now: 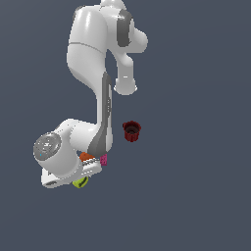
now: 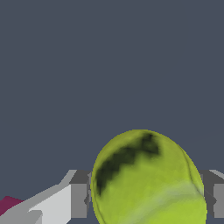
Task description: Pick up a designated object from a clutter of objects.
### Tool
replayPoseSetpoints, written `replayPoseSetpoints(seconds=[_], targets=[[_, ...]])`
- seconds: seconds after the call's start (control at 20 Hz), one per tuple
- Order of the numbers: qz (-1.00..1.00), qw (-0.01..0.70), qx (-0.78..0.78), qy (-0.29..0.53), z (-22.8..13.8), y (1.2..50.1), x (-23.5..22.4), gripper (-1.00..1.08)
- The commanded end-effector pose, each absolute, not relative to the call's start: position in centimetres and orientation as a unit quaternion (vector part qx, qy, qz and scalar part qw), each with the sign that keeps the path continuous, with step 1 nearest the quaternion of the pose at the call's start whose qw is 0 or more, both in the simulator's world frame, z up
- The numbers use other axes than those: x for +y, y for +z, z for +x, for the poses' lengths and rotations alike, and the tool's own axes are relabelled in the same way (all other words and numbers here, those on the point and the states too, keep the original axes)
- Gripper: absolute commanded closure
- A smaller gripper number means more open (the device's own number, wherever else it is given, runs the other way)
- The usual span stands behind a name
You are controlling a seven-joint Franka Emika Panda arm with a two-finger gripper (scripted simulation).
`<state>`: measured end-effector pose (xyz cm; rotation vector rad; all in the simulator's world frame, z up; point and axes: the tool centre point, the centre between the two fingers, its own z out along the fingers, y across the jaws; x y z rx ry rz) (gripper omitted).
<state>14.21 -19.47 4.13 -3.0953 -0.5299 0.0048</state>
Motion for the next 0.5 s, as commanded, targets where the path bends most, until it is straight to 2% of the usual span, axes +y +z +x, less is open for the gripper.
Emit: replayPoseSetpoints(seconds=[0.0, 0.45], targets=[[-0.986, 0.000, -0.169, 0.001, 14.2, 4.6, -19.3, 1.08], [-0.986, 0.000, -0.169, 0.001, 13.2, 8.5, -17.8, 1.08]])
